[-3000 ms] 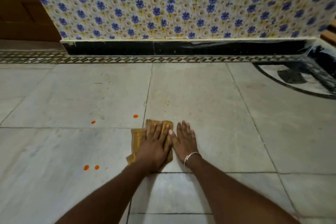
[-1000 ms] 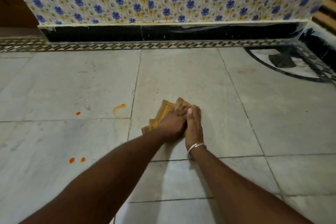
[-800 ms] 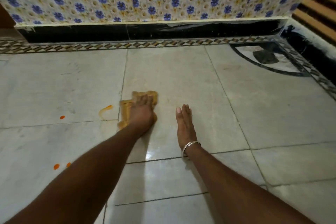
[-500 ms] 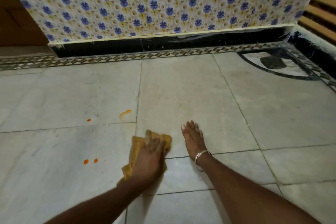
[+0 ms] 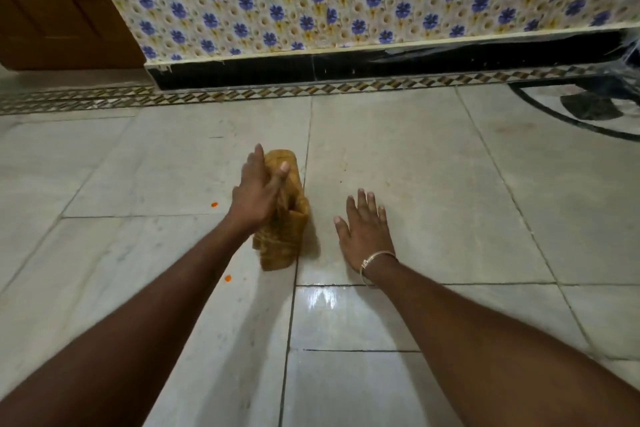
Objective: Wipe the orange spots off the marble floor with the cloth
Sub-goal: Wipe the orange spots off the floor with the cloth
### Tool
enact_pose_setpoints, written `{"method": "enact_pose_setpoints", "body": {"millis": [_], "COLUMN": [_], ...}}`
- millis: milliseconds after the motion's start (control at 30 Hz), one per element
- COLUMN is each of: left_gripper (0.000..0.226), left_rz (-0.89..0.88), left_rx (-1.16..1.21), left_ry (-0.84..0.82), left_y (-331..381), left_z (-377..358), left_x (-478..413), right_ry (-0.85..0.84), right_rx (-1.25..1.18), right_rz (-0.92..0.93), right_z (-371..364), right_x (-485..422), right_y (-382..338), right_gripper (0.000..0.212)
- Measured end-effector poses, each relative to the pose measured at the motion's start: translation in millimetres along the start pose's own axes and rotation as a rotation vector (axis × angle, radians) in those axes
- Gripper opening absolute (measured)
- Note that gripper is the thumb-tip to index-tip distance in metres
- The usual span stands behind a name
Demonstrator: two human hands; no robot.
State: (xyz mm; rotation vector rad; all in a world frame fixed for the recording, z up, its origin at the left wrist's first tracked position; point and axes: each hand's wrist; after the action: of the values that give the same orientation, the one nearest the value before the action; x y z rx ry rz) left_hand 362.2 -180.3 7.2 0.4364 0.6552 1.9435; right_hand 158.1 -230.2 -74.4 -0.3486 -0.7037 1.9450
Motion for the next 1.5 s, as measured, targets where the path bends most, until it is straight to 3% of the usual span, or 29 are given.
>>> {"method": "enact_pose_setpoints", "body": {"millis": [100, 233, 433, 500, 633, 767, 867, 1033, 1133, 1233, 1400, 1500], "left_gripper": [0.072, 0.064, 0.070, 0.073, 0.086, 0.102, 0.093, 0.074, 0.077, 0.076, 0.074, 0.078], "left_rz": [0.014, -0.131, -0.255, -0.199, 0.102, 0.060, 0.017, 0.281, 0.172, 0.007, 0.293, 0.227], "left_rx": [-0.233, -0.593, -0.748, -0.793, -0.791, -0.787, -0.764, -0.690, -0.703, -0.697, -0.707, -0.687], "left_ry": [-0.038, -0.097, -0.063, -0.033, 0.025, -0.035, -0.020, 0.018, 0.079, 0.051, 0.078, 0.157], "left_y": [-29, -58, -58, -62, -77, -50, -37, -56, -35, -23, -82, -73], "left_z": [-32, -81, -124, -117, -96, -121, -130, -110, -133, -140, -92, -107], "left_x": [-21, -32, -39, -56, -62, -30, -62, -76, -24, -43, -82, -22], "right_ry": [-0.022, -0.014, 0.049, 0.064, 0.064, 0.048, 0.035, 0.023, 0.014, 0.088, 0.049, 0.064], "right_rx": [0.068, 0.160, 0.256, 0.252, 0.252, 0.246, 0.281, 0.205, 0.198, 0.218, 0.246, 0.255], "right_rz": [-0.009, -0.017, -0.020, -0.015, -0.017, -0.039, -0.019, -0.089, -0.048, -0.029, 0.010, 0.009], "right_z": [-11, -23, -40, -40, -37, -34, -29, -36, -46, -53, -47, -49], "right_x": [-25, -57, -65, -66, -63, -66, -81, -105, -90, -89, -79, -75], "right_y": [-2, 14, 40, 40, 38, 34, 29, 17, 20, 26, 29, 27], "right_gripper": [0.064, 0.066, 0.068, 0.069, 0.070, 0.070, 0.068, 0.068, 0.069, 0.068, 0.065, 0.070]}}
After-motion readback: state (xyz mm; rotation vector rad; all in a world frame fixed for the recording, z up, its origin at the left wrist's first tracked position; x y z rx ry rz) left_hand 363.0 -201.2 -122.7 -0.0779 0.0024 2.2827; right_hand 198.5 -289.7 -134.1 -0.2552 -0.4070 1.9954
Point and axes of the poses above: each hand's wrist, its own x-axis away from the middle knuckle, its own z-axis out of the back of the hand, y = z × x, and after that the axes turned 13 degrees about -x, right-handed
